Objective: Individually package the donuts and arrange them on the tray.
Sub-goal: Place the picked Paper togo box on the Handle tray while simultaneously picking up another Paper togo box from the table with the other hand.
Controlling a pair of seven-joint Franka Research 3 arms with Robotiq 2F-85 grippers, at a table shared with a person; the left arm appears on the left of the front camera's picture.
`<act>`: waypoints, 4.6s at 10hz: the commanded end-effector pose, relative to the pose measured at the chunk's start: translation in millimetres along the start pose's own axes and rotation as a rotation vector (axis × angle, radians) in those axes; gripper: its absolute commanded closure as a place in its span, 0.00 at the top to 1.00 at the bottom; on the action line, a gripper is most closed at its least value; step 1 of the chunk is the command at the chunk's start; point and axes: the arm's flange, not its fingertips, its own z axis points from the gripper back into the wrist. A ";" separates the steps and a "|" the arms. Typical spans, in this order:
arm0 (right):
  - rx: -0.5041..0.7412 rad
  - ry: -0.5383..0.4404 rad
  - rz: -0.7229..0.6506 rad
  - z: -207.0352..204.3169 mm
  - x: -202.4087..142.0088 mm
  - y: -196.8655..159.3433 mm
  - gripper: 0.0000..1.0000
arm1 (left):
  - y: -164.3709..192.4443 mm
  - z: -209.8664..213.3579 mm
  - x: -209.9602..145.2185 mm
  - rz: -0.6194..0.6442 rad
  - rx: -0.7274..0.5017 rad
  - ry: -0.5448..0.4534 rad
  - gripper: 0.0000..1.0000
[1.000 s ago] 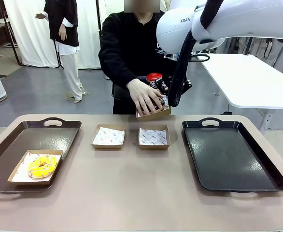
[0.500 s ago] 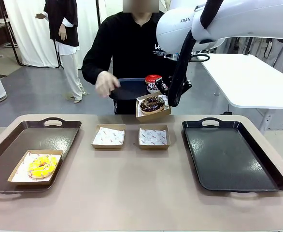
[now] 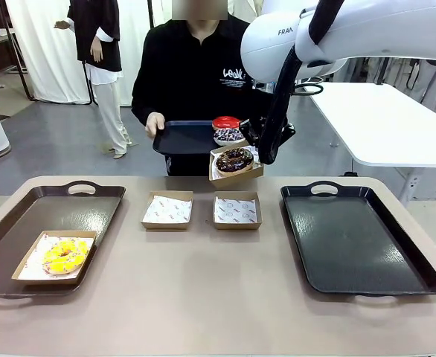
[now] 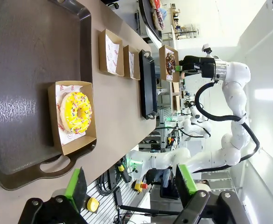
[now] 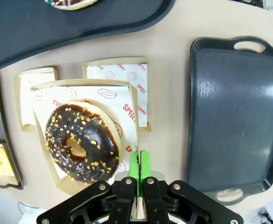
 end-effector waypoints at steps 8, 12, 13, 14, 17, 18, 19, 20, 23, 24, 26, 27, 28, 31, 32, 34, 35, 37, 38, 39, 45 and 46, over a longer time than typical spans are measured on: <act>-0.028 0.015 0.055 18.9 -62.7 -84.3 0.01 | -98.5 -51.3 48.1 -0.143 0.208 0.134 1.00; 0.043 -0.024 -0.038 8.3 -131.7 -187.5 0.01 | -204.5 -159.7 110.7 -0.240 0.425 0.289 1.00; 0.046 -0.013 -0.028 -0.6 -143.5 -206.6 0.01 | -218.8 -189.1 114.0 -0.267 0.465 0.325 1.00; 0.036 0.008 -0.054 -11.6 -152.2 -223.7 0.01 | -228.6 -217.8 116.8 -0.280 0.518 0.362 1.00; -0.009 0.045 -0.070 -40.1 -144.9 -242.6 0.01 | -229.4 -310.8 127.9 -0.308 0.733 0.452 1.00; -0.010 0.065 -0.066 -46.9 -136.2 -243.3 0.01 | -222.7 -336.2 127.2 -0.317 0.786 0.475 1.00; -0.010 0.085 -0.053 -53.7 -127.2 -242.0 0.01 | -211.3 -362.3 128.6 -0.315 0.841 0.488 1.00; -0.014 0.093 -0.047 -60.0 -120.5 -241.8 0.01 | -199.3 -384.3 128.8 -0.322 0.893 0.491 1.00; -0.006 0.081 -0.087 -50.6 -145.2 -243.1 0.01 | -174.8 -436.4 140.8 -0.372 1.037 0.401 1.00; -0.006 0.081 -0.087 -50.6 -145.2 -243.1 0.01 | -167.0 -447.4 144.3 -0.363 1.053 0.357 1.00; -0.006 0.081 -0.087 -50.6 -145.2 -243.1 0.01 | -154.3 -470.3 153.3 -0.384 1.076 0.283 1.00; -0.006 0.081 -0.087 -50.6 -145.2 -243.1 0.01 | -148.5 -476.4 153.1 -0.389 1.089 0.248 1.00; -0.006 0.081 -0.087 -50.6 -145.2 -243.1 0.01 | -145.3 -480.6 151.4 -0.394 1.084 0.223 1.00; -0.006 0.081 -0.087 -50.6 -145.2 -243.1 0.01 | -143.7 -478.5 153.5 -0.397 1.049 0.251 1.00; -0.006 0.081 -0.087 -50.6 -145.2 -243.1 0.01 | -143.7 -478.5 153.5 -0.397 1.049 0.251 1.00; -0.006 0.081 -0.087 -50.6 -145.2 -243.1 0.01 | -143.7 -478.5 153.5 -0.397 1.049 0.251 1.00; -0.006 0.081 -0.087 -50.6 -145.2 -243.1 0.01 | -143.7 -478.5 153.5 -0.397 1.049 0.251 1.00; -0.006 0.081 -0.087 -50.6 -145.2 -243.1 0.01 | -143.7 -478.5 153.5 -0.397 1.049 0.251 1.00; -0.006 0.081 -0.087 -50.6 -145.2 -243.1 0.01 | -143.7 -478.5 153.5 -0.397 1.049 0.251 1.00; -0.008 0.080 -0.080 -49.1 -141.3 -242.7 0.01 | -143.7 -478.5 153.5 -0.397 1.049 0.251 1.00; -0.036 0.001 -0.036 -92.3 -134.9 -216.0 0.01 | -119.2 -485.0 153.4 -0.253 1.043 0.212 1.00; -0.042 0.000 -0.031 -94.7 -134.1 -216.1 0.01 | -115.2 -485.6 154.6 -0.246 1.041 0.223 1.00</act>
